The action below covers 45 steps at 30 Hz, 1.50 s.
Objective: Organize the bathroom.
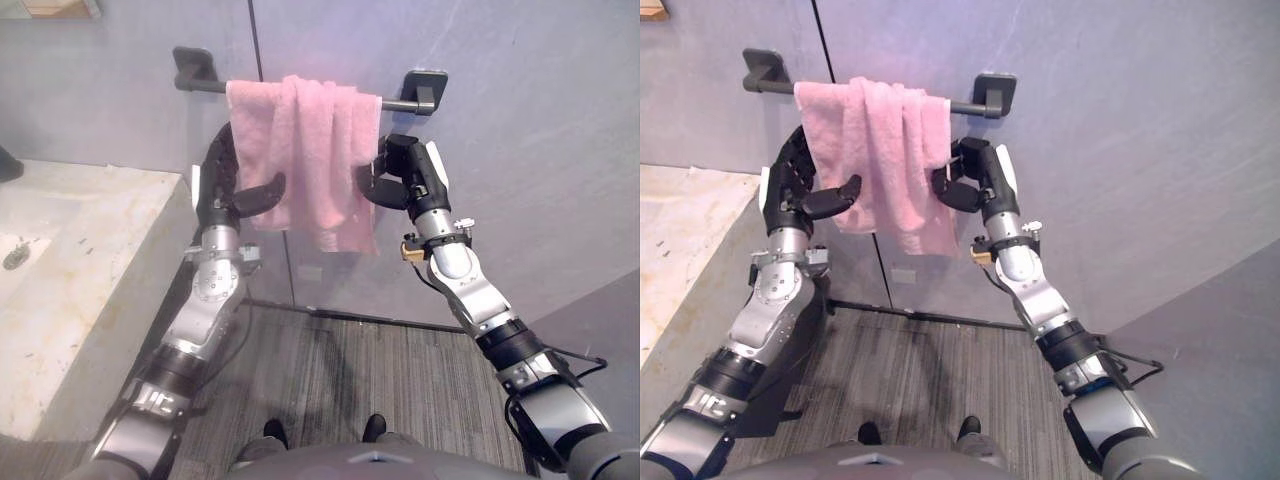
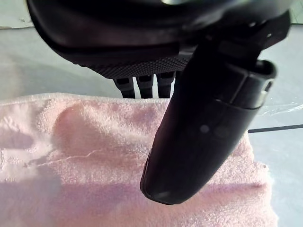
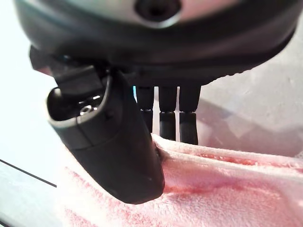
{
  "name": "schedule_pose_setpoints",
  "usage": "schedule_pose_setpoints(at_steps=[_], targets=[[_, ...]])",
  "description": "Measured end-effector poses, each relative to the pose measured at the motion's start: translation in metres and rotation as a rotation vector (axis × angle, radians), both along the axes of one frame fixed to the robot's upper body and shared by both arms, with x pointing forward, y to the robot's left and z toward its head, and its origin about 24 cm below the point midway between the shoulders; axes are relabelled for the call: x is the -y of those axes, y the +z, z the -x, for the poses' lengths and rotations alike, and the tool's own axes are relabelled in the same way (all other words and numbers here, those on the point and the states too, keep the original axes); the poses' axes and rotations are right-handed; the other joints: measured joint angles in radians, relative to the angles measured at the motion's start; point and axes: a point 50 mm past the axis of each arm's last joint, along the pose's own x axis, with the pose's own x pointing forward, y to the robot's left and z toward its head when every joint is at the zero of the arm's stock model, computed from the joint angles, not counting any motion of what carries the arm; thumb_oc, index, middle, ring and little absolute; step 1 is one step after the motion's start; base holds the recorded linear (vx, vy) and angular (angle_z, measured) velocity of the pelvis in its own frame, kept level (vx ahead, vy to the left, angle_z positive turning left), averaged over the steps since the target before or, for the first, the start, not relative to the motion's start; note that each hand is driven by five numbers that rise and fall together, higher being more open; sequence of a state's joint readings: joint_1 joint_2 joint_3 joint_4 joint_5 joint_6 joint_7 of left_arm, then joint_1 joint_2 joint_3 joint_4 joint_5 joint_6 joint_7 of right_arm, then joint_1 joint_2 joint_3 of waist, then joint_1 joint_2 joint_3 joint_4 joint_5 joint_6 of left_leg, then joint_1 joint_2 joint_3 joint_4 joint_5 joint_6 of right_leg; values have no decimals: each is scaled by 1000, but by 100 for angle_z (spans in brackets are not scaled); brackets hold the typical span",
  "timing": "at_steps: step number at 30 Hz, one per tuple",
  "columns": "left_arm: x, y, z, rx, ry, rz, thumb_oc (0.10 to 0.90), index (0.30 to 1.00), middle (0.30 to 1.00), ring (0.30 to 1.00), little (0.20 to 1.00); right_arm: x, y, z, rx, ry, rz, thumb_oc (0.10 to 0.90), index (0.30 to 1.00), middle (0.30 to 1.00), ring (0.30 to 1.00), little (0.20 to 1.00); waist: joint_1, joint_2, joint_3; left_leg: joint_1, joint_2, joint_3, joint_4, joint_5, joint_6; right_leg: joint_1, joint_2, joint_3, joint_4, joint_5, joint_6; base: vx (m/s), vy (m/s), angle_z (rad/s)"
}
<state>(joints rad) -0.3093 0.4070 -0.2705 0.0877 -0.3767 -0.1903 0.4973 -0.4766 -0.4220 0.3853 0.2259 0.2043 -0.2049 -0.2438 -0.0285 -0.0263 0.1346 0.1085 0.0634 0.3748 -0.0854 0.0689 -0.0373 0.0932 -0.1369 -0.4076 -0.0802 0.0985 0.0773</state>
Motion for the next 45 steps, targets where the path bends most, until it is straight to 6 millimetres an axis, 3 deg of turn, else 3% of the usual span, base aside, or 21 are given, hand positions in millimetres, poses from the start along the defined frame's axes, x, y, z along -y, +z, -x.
schedule_pose_setpoints(at_steps=[6, 17, 28, 30, 32, 33, 45], targets=[[-16, 4, 8, 27, 31, 38, 800, 900, 900, 900, 900, 1, -1, 0, -3, 0, 1, 400, 300, 300, 300, 300, 1, 2, -1, 0, 0, -1, 0, 0, 0, 1, 0, -1, 0, 0, 0, 0, 0, 0], [-17, 7, 12, 40, -101, 52, 800, 900, 900, 900, 900, 3, -3, 1, -14, 6, 6, 400, 300, 300, 300, 300, 11, 17, -12, 1, 0, -3, 0, 0, 0, 3, 0, -1, 0, 0, 0, 0, 0, 0], [-31, 2, 9, 6, -45, 9, 800, 900, 900, 900, 900, 2, -8, 1, -34, 16, 19, 400, 300, 300, 300, 300, -1, 21, -36, 2, -1, 1, 0, -1, -1, 1, 0, 2, 0, 0, 0, 0, 0, 0], [-34, -2, 8, -15, -23, 8, 563, 545, 545, 545, 545, 1, -8, 1, -36, 19, 21, 400, 300, 300, 300, 300, -2, 21, -39, 3, 0, 2, 0, -1, -1, 1, 0, 3, 0, 0, 1, 0, 0, 0], [-36, -5, 7, -26, -16, 6, 499, 448, 448, 448, 448, 1, -8, 1, -36, 19, 21, 400, 300, 300, 300, 300, -2, 21, -40, 3, 0, 3, 0, -1, -1, 1, 0, 4, 0, 1, 1, 0, 0, 0], [-36, -6, 7, -31, -14, 6, 400, 300, 300, 300, 300, 1, -8, 1, -36, 20, 21, 400, 300, 300, 300, 300, -2, 21, -40, 3, 0, 4, 0, -1, -1, 1, 0, 5, 0, 1, 1, 0, 0, 0], [-41, -7, -2, -50, -12, -20, 417, 326, 326, 326, 326, 0, -8, 1, -33, 29, 21, 400, 300, 300, 300, 300, -4, 21, -41, 5, -1, 8, 0, -1, -1, -1, 0, 10, 0, 2, 1, 0, 0, 0]])
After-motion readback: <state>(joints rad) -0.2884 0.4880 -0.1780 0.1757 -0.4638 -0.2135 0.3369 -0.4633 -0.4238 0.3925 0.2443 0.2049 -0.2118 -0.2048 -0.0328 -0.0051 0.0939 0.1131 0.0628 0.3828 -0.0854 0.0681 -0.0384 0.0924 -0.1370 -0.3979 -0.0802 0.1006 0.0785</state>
